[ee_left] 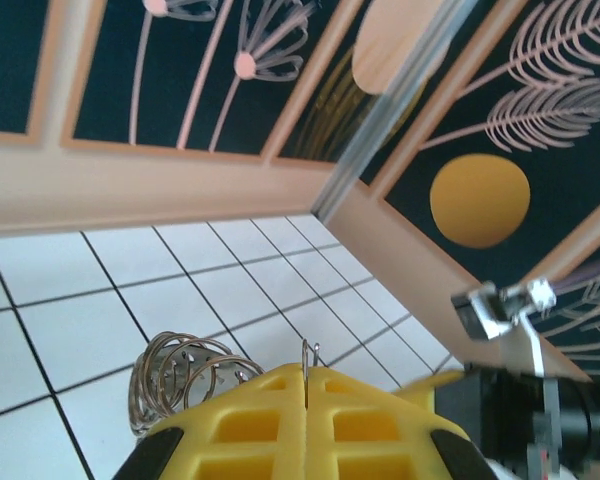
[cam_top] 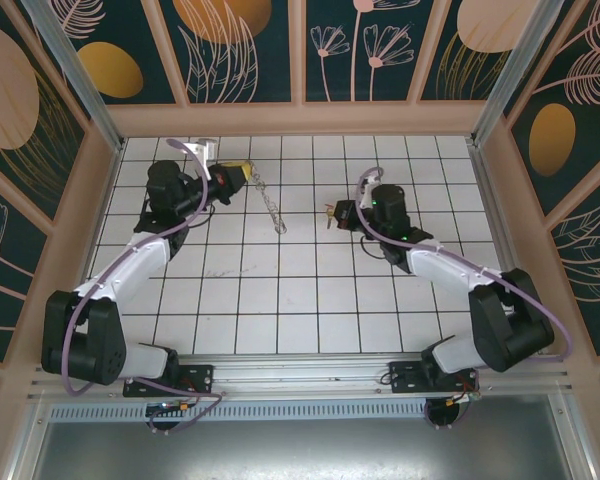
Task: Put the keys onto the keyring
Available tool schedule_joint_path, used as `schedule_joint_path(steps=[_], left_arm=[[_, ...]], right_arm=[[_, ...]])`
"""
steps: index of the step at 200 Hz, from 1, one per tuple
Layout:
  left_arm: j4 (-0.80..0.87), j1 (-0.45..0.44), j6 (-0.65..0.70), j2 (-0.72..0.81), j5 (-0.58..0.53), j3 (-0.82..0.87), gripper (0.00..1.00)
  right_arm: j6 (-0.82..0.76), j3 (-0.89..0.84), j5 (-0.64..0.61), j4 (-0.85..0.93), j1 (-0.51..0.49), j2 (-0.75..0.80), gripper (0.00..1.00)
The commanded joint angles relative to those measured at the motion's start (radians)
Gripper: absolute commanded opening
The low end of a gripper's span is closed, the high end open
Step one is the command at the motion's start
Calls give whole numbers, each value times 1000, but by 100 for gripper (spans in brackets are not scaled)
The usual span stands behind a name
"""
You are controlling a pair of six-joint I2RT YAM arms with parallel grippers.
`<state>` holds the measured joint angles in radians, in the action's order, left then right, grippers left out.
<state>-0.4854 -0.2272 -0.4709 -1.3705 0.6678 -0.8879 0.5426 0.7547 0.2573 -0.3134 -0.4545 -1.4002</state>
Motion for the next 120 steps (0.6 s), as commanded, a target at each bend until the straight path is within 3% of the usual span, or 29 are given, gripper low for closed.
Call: schedule_joint_path(steps=[1,63,120], left_arm=[[-55,-45,56,11,56,-3,0],[-8,-182,148,-43,81,-33,0],[-105,-261,119,-122,70,-51,0]], right_arm=[[74,-50,166,-208,57,63,0],[49,-132,207,-269,119,171,0],[-70,-188,178,-15,132,273,0]])
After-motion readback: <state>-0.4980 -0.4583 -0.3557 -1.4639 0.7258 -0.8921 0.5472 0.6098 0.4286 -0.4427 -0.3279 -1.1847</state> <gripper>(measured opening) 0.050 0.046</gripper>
